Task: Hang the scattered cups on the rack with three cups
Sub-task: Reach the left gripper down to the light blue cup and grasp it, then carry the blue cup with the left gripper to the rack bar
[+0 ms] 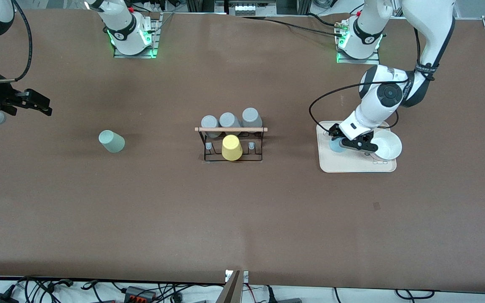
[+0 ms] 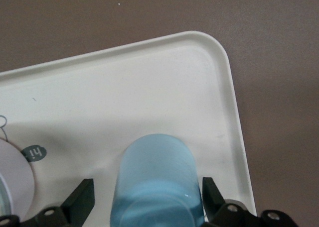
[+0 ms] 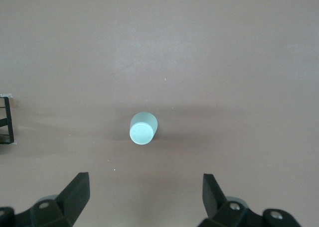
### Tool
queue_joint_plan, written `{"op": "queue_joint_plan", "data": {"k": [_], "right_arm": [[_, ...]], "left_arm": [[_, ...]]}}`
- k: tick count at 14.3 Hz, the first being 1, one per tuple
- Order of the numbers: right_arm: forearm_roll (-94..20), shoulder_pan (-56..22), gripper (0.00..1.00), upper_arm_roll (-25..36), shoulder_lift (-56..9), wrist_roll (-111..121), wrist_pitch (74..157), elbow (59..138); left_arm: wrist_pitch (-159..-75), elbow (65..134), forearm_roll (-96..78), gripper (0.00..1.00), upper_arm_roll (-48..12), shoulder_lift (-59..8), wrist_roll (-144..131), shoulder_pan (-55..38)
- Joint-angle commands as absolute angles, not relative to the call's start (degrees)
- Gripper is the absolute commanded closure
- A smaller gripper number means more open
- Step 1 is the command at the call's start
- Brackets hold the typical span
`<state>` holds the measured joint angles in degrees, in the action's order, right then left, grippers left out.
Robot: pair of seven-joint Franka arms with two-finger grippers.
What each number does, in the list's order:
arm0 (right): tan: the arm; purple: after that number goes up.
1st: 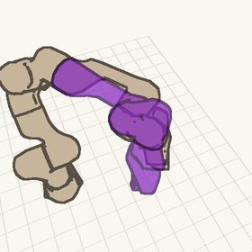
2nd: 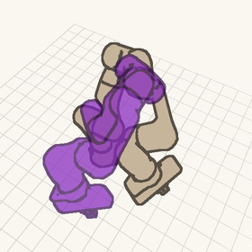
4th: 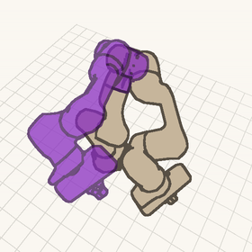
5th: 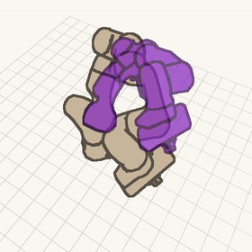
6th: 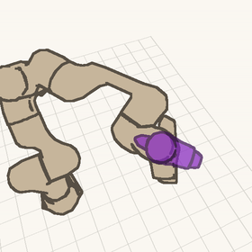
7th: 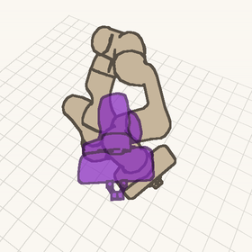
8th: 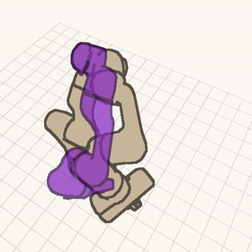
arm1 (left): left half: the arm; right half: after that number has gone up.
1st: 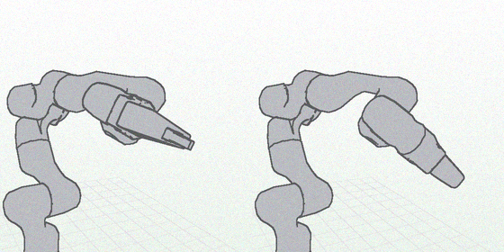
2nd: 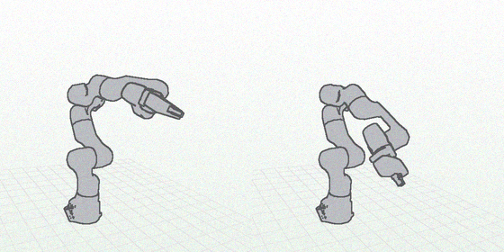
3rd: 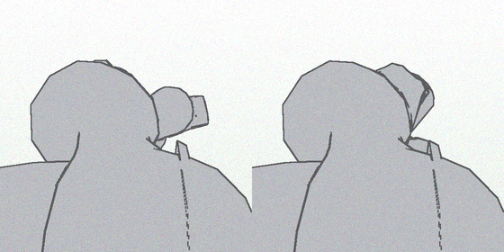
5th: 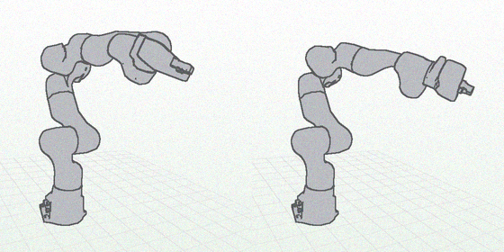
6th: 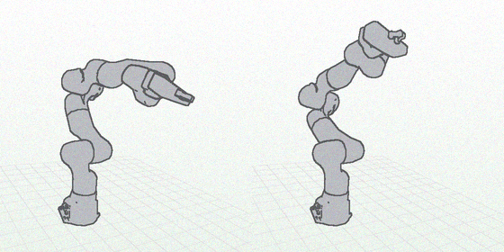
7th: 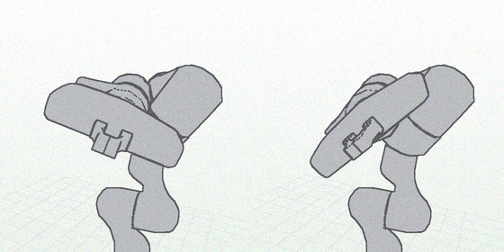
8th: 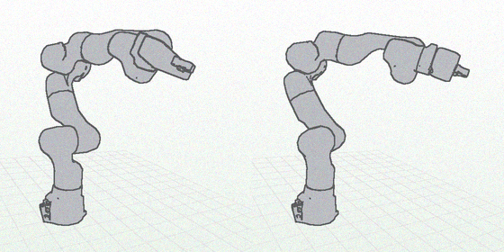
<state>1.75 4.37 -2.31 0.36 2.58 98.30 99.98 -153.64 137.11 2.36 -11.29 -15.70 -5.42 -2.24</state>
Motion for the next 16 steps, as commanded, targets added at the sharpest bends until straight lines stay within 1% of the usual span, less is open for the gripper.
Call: {"op": "queue_joint_plan", "data": {"k": [1,3,4,6,7,8,10,12,13,14,15,16], "right_arm": [[0.62,4.75,0.00,-2.37,0.09,3.60,97.65,99.14],[0.62,4.83,0.00,-2.37,0.09,3.52,97.65,99.14],[0.62,4.92,0.00,-2.37,0.09,3.60,97.65,99.14],[0.62,4.92,0.00,-2.37,0.09,3.60,97.65,99.14],[0.62,4.92,0.00,-2.37,0.09,3.60,97.65,99.14],[0.70,4.83,0.00,-2.46,0.09,3.52,97.65,99.05],[0.70,4.75,0.00,-2.46,0.09,3.78,97.91,99.14],[0.70,4.75,0.00,-2.46,0.09,3.69,97.65,99.14],[0.70,4.75,0.00,-2.46,0.09,3.69,97.65,99.14],[0.70,4.75,0.00,-2.46,0.09,3.69,97.65,99.14],[0.62,4.75,0.00,-2.46,0.09,3.69,97.65,99.14],[0.70,4.83,0.00,-2.46,0.09,3.69,97.65,99.14]], "left_arm": [[-154.25,137.64,3.60,0.39,-11.69,-15.03,-5.88,-1.93],[-152.50,137.46,3.60,0.63,-11.86,-14.77,-5.98,-1.93],[-151.71,137.29,3.60,0.68,-11.95,-14.50,-5.98,-1.93],[-150.91,136.67,3.52,0.70,-11.95,-12.40,-5.80,-1.85],[-148.56,135.45,3.52,0.70,-11.95,-10.65,-5.80,-1.50],[-144.88,133.79,3.52,0.70,-11.95,-9.50,-5.71,-1.41],[-136.71,127.83,3.52,0.70,-11.95,-8.44,-4.40,-1.23],[-124.78,118.26,3.52,0.70,-12.04,-8.52,-4.48,-1.84],[-117.67,112.21,3.34,0.70,-12.04,-9.05,-5.00,-2.19],[-112.46,107.02,2.90,0.70,-12.13,-9.92,-5.36,-3.07],[-108.85,102.18,2.64,0.70,-12.13,-11.32,-6.93,-3.95],[-107.94,98.13,2.64,0.70,-12.13,-12.73,-9.12,-5.00]]}}
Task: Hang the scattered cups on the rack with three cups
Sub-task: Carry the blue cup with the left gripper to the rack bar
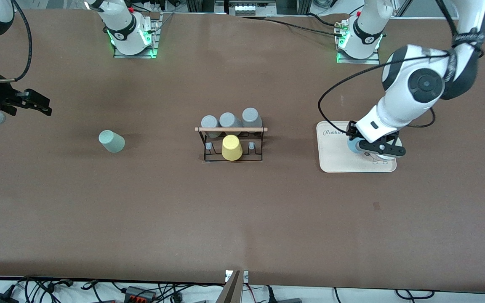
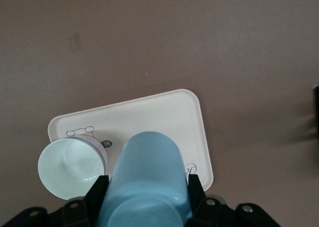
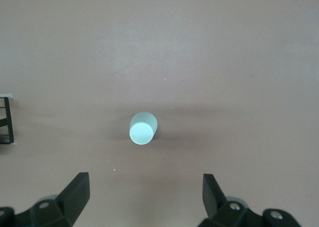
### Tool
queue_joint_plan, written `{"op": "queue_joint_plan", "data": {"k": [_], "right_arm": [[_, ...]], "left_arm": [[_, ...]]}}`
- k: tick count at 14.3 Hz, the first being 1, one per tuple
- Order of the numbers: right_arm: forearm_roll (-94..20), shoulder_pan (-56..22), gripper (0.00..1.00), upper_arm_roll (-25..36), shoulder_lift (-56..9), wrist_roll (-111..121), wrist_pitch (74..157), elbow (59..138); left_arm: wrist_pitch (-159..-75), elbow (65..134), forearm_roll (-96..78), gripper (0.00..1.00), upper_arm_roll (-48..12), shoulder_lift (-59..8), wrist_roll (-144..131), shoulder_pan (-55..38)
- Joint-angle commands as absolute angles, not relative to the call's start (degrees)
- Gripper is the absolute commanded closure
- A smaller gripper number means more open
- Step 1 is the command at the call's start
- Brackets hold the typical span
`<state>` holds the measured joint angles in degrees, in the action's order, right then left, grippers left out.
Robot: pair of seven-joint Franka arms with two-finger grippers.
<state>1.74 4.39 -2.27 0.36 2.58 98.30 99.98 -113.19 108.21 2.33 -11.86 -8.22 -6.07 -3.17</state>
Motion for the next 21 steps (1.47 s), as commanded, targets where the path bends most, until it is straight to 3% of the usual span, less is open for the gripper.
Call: {"op": "queue_joint_plan", "data": {"k": [1,5,10,15,21], "right_arm": [[0.62,4.92,0.00,-2.46,0.09,3.69,97.65,99.14],[0.62,5.01,0.00,-2.37,-0.26,3.69,97.65,99.14],[0.62,5.10,0.00,-2.37,-0.44,3.69,97.82,99.14],[0.62,5.01,0.00,-2.37,-0.35,3.60,97.73,99.14],[0.70,5.10,0.00,-2.37,-0.53,3.69,97.65,99.14]], "left_arm": [[-107.67,94.87,2.64,0.70,-12.04,-14.05,-11.14,-6.31],[-106.36,84.84,2.64,0.70,-12.04,-17.91,-16.50,-15.28],[-105.56,71.12,3.16,0.70,-11.60,-30.48,-33.03,-25.21],[-108.97,69.43,3.25,0.69,-11.34,-36.11,-40.59,-30.75],[-111.27,70.14,3.60,0.69,-11.16,-37.09,-39.90,-31.11]]}}
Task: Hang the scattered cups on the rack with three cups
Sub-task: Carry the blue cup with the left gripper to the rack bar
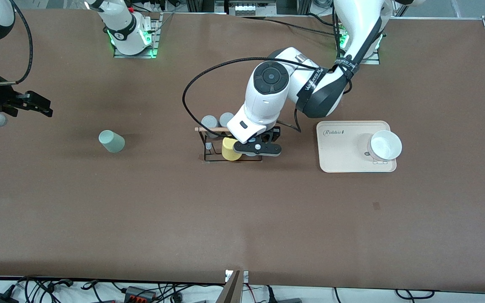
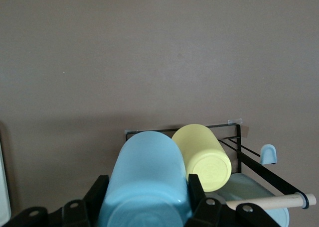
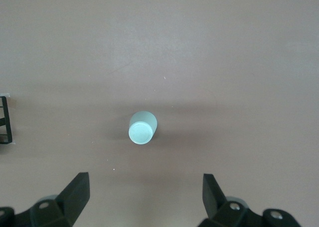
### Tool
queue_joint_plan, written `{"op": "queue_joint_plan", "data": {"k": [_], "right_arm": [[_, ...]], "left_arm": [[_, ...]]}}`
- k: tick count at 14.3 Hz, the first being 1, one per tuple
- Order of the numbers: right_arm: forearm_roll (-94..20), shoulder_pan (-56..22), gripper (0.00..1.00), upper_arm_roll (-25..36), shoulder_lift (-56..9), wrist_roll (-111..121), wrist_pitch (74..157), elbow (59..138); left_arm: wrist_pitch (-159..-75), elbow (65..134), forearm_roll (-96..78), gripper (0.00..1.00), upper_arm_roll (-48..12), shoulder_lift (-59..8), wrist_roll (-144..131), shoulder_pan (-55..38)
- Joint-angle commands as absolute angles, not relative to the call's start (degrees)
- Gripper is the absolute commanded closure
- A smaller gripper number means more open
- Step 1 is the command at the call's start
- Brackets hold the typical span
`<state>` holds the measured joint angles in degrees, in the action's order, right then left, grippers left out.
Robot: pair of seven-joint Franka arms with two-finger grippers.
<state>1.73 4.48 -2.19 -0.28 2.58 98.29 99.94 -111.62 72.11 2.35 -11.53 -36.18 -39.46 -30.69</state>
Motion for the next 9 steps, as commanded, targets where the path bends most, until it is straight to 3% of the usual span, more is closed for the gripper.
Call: {"op": "queue_joint_plan", "data": {"k": [1,9], "right_arm": [[0.79,5.01,0.00,-2.37,-0.53,3.69,97.73,99.14],[0.79,5.01,0.00,-2.37,-0.70,3.78,97.56,99.23]], "left_arm": [[-111.36,70.48,3.78,0.69,-11.16,-37.18,-39.73,-31.20],[-116.01,76.89,7.81,0.70,-11.51,-37.18,-39.38,-31.55]]}}
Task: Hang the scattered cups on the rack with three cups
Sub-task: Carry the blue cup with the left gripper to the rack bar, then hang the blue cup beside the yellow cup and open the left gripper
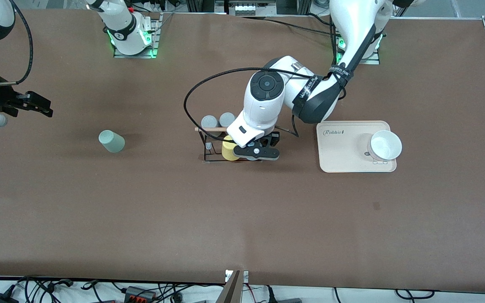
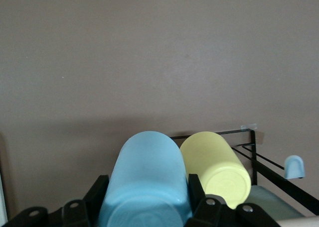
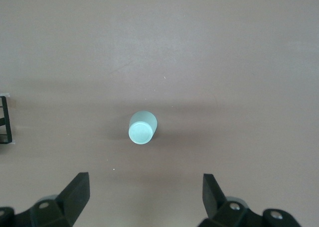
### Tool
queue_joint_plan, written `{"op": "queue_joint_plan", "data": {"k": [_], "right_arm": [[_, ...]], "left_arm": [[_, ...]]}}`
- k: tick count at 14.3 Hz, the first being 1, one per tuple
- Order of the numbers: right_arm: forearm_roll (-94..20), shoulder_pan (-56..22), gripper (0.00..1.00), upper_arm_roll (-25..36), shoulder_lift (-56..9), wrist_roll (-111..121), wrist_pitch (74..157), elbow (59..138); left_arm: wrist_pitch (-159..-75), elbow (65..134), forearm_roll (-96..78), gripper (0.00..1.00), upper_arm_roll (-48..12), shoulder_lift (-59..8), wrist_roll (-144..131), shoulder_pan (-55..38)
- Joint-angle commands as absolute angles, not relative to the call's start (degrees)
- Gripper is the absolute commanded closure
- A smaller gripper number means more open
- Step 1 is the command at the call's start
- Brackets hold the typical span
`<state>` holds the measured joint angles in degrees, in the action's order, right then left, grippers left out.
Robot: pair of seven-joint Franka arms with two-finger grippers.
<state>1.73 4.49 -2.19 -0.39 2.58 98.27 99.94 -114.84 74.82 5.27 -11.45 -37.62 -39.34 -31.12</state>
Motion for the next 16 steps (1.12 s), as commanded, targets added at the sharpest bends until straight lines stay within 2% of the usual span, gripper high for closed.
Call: {"op": "queue_joint_plan", "data": {"k": [1,16], "right_arm": [[0.79,5.01,0.00,-2.37,-1.05,3.78,97.56,99.23],[0.79,4.83,0.00,-2.46,-3.25,3.78,97.47,99.23]], "left_arm": [[-116.89,78.04,8.69,0.70,-11.86,-37.18,-39.38,-31.47],[-121.29,80.51,8.53,0.69,-12.04,-39.73,-28.39,-30.76]]}}
